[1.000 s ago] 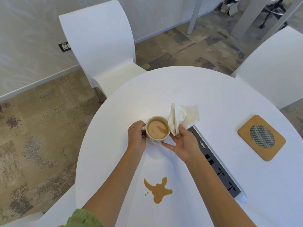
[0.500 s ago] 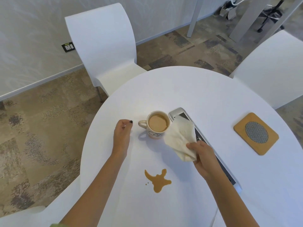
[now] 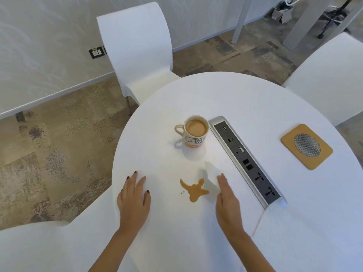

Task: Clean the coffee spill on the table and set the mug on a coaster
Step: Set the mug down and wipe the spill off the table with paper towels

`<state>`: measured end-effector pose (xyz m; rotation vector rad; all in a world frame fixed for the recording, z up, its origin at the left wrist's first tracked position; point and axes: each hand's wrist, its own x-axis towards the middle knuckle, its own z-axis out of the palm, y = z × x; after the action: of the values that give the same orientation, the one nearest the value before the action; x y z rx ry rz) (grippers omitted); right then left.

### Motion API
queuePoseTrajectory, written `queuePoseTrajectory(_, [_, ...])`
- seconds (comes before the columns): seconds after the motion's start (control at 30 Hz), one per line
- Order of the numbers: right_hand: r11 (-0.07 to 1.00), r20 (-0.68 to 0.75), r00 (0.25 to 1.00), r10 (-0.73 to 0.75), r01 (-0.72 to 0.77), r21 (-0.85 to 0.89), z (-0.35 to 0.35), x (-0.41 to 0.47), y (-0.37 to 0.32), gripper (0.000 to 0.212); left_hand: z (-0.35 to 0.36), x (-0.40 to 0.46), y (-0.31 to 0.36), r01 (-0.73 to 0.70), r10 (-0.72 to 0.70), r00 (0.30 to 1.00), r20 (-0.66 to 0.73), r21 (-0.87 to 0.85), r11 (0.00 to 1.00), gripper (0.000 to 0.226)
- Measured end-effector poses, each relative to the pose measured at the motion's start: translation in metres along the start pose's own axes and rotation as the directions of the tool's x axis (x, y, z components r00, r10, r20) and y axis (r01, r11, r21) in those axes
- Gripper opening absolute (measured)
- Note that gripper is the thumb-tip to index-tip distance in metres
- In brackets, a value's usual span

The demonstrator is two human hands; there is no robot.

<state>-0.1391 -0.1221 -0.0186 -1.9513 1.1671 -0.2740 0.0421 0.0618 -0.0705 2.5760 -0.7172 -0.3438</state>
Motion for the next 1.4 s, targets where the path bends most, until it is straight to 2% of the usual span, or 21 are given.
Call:
queuePoseTrajectory(0.07, [0.999, 0.075, 0.997, -0.032, 0.034, -0.024, 0.021, -0.003, 0.004, 0.053, 0.004, -0.013, -0.003, -0.046, 0.045, 0.999, 0.015, 0.076, 0.996, 0.048])
queuePoseTrajectory(0.17, [0.976, 0.132, 0.982, -0.135, 0.154, -0.151, 0.044, -0.003, 0.006, 0.059, 0.006, -0.020, -0.001, -0.075, 0.076, 0.997, -0.001, 0.145, 0.987, 0.048])
queuePoseTrajectory(0.4, [0.921, 0.230, 0.949, -0.214, 0.275, -0.277, 0.068, 0.000, 0.000, 0.058, 0.009, -0.022, 0.003, -0.067, 0.080, 0.995, -0.054, 0.206, 0.976, 0.045])
queuePoseTrajectory(0.53, [0.871, 0.277, 0.931, -0.237, 0.330, -0.365, 0.075, -0.002, -0.005, 0.068, 0.010, -0.022, 0.003, -0.067, 0.084, 0.994, -0.067, 0.219, 0.973, 0.045])
queuePoseTrajectory(0.67, [0.914, 0.273, 0.940, -0.206, 0.284, -0.290, 0.071, 0.000, -0.010, 0.068, 0.012, -0.022, 0.002, -0.065, 0.084, 0.993, -0.080, 0.216, 0.974, 0.044])
queuePoseTrajectory(0.77, [0.957, 0.182, 0.968, -0.174, 0.210, -0.199, 0.069, 0.001, -0.014, 0.041, 0.012, -0.022, 0.002, -0.059, 0.079, 0.993, -0.090, 0.210, 0.976, 0.044])
queuePoseTrajectory(0.83, [0.957, 0.094, 0.983, -0.156, 0.174, -0.232, 0.071, -0.001, -0.015, 0.033, 0.012, -0.022, 0.002, -0.063, 0.084, 0.992, -0.094, 0.207, 0.976, 0.044])
queuePoseTrajectory(0.9, [0.931, 0.037, 0.988, -0.147, 0.151, -0.333, 0.071, -0.002, -0.018, 0.037, 0.012, -0.022, 0.002, -0.063, 0.084, 0.991, -0.101, 0.198, 0.978, 0.044])
queuePoseTrajectory(1.0, [0.903, 0.084, 0.995, -0.054, 0.085, -0.421, 0.075, -0.006, -0.022, 0.048, 0.012, -0.022, 0.002, -0.060, 0.082, 0.991, -0.103, 0.196, 0.979, 0.044])
queuePoseTrajectory(1.13, [0.891, 0.076, 0.996, -0.049, 0.078, -0.446, 0.089, -0.015, -0.023, 0.049, 0.013, -0.022, 0.001, -0.055, 0.077, 0.992, -0.104, 0.194, 0.979, 0.044])
queuePoseTrajectory(1.23, [0.887, 0.124, 0.992, -0.008, 0.064, -0.457, 0.089, -0.013, -0.023, 0.049, 0.014, -0.021, 0.002, -0.057, 0.079, 0.991, -0.108, 0.194, 0.979, 0.043])
queuePoseTrajectory(1.4, [0.848, 0.192, 0.981, -0.021, 0.119, -0.516, 0.077, -0.011, -0.026, 0.065, 0.014, -0.021, 0.000, -0.054, 0.076, 0.991, -0.109, 0.197, 0.979, 0.043])
